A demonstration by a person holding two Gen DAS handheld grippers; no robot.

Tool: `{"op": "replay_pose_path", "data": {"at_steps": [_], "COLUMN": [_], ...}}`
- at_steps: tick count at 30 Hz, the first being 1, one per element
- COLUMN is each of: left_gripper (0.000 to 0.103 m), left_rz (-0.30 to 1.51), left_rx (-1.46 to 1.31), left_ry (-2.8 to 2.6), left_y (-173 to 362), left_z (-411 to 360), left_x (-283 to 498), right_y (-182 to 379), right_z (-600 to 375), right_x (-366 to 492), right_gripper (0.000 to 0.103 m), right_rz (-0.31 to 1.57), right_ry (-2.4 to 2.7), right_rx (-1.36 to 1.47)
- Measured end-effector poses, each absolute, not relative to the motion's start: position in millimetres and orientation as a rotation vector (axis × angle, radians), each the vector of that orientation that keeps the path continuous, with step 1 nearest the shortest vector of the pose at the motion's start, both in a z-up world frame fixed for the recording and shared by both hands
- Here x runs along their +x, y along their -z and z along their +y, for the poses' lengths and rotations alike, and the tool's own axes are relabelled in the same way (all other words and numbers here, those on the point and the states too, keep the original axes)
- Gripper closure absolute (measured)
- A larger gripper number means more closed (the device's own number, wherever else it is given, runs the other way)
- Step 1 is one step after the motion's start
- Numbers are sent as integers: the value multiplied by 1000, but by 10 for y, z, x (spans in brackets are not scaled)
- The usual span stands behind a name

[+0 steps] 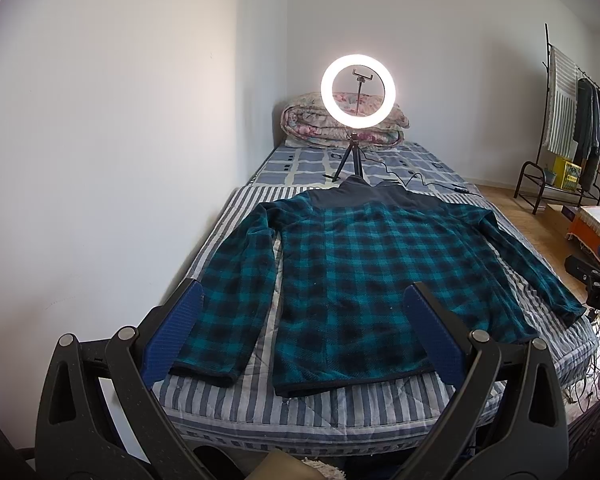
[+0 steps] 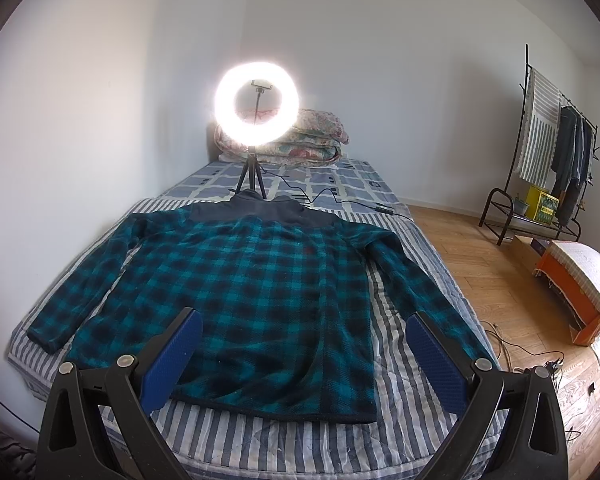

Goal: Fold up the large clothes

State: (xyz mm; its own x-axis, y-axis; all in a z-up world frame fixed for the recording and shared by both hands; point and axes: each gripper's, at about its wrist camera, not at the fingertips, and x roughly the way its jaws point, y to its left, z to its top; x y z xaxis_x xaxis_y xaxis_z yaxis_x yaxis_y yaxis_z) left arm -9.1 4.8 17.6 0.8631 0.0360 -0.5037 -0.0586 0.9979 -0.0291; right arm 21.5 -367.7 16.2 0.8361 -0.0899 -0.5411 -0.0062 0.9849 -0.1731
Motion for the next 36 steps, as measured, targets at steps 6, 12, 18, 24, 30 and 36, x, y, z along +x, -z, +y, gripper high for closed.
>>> {"op": "replay_pose_path", "data": {"at_steps": [6,12,18,24,30,36], "left_gripper": [1,1,1,1,1,1], "left_rz": [522,510,508,509,508,513], "left_rx": [-37,-24,-21,-21,-20,-22], "left_ry": [-56,-66,-68,-67,-67,-77], "left_y": [-207,-334,-329,-323,-318,-317], "left_z": [55,58,51,51,46,111], "left_x": [-84,-26,-45,-47,-55,-36], "right_y": [-161,-157,-159,-159,-189,-235], "right_z": [-3679,-3679,-3679,-3677,-3662,-3575], "right_x": [215,214,217,218,221,252], "right_gripper": [0,0,0,0,0,0], "right_rz": [580,579,580,580,571,557], "right_ry": [44,44,44,44,33,12], "right_rx": [-170,-172,-171,-171,-163,-155]}}
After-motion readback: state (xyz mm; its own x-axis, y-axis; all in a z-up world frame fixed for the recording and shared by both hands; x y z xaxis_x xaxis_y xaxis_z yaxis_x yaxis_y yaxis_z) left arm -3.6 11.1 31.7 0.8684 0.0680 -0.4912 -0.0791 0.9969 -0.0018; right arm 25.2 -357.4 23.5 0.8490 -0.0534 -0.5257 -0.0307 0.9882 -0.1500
